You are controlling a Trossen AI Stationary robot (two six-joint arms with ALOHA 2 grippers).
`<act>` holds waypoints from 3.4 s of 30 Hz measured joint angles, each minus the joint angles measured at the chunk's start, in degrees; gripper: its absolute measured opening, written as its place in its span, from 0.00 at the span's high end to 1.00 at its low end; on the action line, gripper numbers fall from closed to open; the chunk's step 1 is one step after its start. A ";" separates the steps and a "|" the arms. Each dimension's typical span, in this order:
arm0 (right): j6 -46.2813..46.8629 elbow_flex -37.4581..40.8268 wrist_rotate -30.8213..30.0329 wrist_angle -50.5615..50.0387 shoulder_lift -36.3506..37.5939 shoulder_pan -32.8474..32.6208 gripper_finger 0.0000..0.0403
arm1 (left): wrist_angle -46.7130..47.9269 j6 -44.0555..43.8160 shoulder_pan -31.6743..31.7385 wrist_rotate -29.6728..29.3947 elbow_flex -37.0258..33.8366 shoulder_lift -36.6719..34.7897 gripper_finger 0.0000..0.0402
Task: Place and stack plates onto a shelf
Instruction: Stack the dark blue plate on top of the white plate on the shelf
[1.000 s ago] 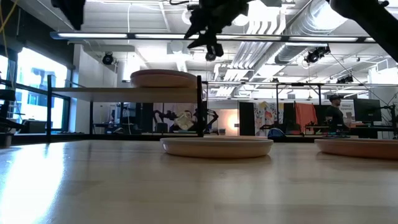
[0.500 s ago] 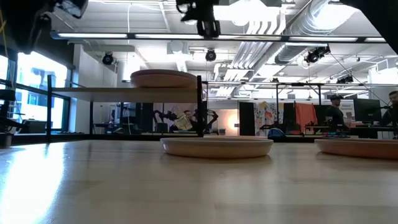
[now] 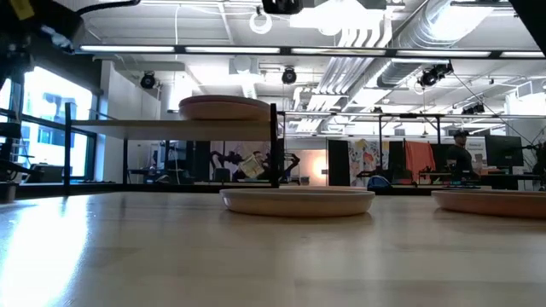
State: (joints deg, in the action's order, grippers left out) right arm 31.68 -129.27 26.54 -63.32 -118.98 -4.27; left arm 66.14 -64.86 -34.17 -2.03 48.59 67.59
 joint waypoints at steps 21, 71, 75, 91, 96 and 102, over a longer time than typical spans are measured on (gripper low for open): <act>3.47 -0.01 -4.10 1.94 -0.02 -2.52 0.73 | -14.08 -12.42 -11.48 0.09 -11.57 0.00 0.64; 3.89 -0.01 -6.68 1.94 -0.07 -2.50 0.73 | -24.34 -12.53 -15.34 3.41 -13.17 9.25 0.98; 2.74 -0.01 -6.72 1.94 -0.07 -2.47 0.73 | -24.28 -12.85 -15.34 3.35 -13.34 7.36 0.99; -0.98 0.00 -6.83 1.85 -0.07 -0.25 0.73 | -18.25 -23.37 -11.64 1.47 -13.41 -3.97 1.00; -2.23 -0.01 -6.81 1.81 -0.07 2.15 0.73 | -15.96 -25.46 -8.50 0.29 -13.41 -8.23 1.00; -2.19 -0.01 -6.83 1.76 -0.07 5.81 0.73 | -15.89 -27.89 -3.25 -0.17 -13.41 -13.24 1.00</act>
State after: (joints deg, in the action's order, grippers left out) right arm 29.50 -129.27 19.70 -61.56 -119.04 1.54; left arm 50.25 -92.74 -37.42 -2.19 35.18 54.35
